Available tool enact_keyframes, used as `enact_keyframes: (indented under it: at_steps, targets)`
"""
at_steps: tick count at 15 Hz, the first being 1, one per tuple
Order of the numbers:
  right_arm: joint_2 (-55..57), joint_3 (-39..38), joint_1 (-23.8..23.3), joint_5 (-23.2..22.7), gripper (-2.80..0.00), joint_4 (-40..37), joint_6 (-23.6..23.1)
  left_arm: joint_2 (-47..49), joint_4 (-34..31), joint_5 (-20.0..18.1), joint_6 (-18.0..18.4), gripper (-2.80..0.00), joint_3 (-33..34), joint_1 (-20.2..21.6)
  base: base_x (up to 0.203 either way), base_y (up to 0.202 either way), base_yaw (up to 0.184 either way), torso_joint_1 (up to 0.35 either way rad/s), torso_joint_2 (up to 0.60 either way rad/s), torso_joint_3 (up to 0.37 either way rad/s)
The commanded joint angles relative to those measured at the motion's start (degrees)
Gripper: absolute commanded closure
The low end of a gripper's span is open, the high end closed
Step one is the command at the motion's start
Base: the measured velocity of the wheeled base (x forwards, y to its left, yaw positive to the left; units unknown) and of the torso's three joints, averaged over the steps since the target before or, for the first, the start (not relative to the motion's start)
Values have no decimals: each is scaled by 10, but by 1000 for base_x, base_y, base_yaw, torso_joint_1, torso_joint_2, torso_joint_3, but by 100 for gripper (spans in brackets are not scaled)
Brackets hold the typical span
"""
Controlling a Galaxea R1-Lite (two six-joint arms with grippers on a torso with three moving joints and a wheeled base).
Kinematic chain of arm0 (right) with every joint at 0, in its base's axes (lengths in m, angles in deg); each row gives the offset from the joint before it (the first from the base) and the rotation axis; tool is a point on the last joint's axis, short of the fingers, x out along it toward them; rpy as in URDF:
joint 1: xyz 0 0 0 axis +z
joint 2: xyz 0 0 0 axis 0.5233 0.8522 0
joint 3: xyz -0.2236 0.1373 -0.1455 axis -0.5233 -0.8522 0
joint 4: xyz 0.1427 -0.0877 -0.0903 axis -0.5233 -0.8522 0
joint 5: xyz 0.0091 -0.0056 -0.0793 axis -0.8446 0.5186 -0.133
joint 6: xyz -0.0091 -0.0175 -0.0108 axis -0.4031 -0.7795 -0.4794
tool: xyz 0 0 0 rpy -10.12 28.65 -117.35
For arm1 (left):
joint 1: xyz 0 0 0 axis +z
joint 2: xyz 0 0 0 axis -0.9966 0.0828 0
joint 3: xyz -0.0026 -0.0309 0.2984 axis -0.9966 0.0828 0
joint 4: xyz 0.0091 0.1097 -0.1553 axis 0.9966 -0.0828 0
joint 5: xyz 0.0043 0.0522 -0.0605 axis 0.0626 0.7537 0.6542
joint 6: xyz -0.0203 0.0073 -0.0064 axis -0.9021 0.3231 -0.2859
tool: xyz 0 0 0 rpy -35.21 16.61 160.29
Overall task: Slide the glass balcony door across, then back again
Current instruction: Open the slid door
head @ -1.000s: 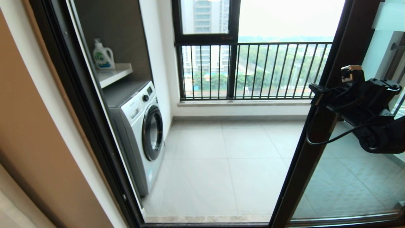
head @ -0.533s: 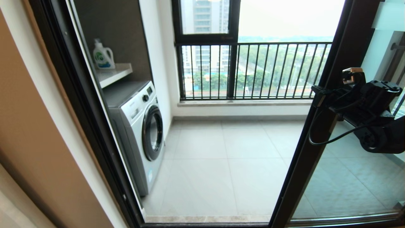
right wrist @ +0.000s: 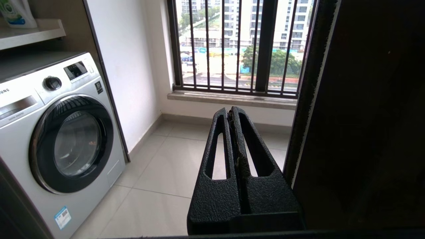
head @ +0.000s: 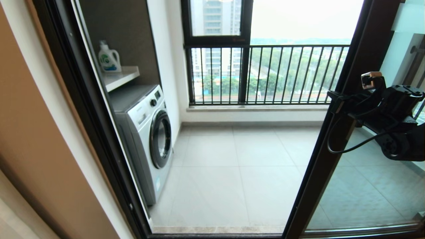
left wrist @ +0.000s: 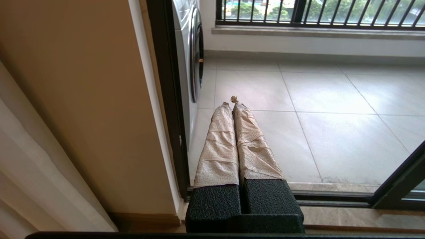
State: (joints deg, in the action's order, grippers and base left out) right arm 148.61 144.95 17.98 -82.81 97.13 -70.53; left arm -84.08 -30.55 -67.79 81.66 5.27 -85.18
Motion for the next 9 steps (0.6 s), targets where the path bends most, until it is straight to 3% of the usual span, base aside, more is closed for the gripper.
enact_keyframes:
  at_steps: [1,9]
  targets:
    - [2,1,-13,1,0,4,1,1,0,0,0,0,0,0,0,0,0,0,0,0]
    - [10,5,-42,-16,0,4,1,1,0,0,0,0,0,0,0,0,0,0,0,0]
